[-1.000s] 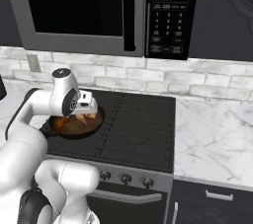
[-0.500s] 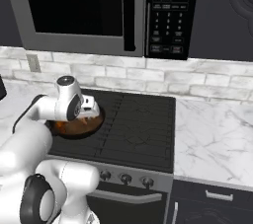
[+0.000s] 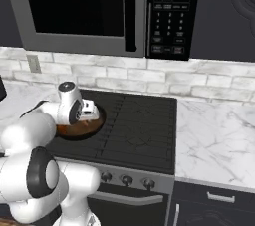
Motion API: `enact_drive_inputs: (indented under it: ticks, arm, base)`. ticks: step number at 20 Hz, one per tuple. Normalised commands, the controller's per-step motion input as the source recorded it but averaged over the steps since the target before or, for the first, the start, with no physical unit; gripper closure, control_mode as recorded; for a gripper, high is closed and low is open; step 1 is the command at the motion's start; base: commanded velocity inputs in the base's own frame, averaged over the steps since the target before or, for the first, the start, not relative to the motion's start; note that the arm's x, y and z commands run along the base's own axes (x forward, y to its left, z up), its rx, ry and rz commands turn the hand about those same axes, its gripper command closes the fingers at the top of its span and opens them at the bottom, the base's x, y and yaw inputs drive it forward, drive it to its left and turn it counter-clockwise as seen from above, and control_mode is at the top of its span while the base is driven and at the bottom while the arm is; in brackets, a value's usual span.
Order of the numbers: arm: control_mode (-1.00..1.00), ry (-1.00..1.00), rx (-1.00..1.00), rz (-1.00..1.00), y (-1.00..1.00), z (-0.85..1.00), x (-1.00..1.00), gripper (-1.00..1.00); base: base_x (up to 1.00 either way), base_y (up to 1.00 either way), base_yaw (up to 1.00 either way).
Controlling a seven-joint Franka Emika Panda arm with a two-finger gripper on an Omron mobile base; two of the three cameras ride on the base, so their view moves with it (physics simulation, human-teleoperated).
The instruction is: Take the chicken drumsticks from the pan and place one on each plate on the dining counter.
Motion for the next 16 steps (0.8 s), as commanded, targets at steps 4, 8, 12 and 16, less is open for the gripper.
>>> enact_drive_inputs:
  ticks: [4, 8, 12, 16]
  arm:
    - [-1.00, 0.00, 0.00, 0.04, 0.00, -0.33, 0.26, -1.00]
    - [-1.00, 0.00, 0.00, 0.05, 0.00, -0.31, 0.27, -1.00]
    - [-1.00, 0.01, 0.00, 0.05, 0.00, -0.29, 0.28, -1.00]
    - [-1.00, 0.01, 0.00, 0.05, 0.00, -0.27, 0.31, -1.00]
  base:
    - [0.00, 0.00, 0.00]
    - [0.00, 0.00, 0.00]
    - [0.00, 0.00, 0.00]
    - [0.00, 0.00, 0.00]
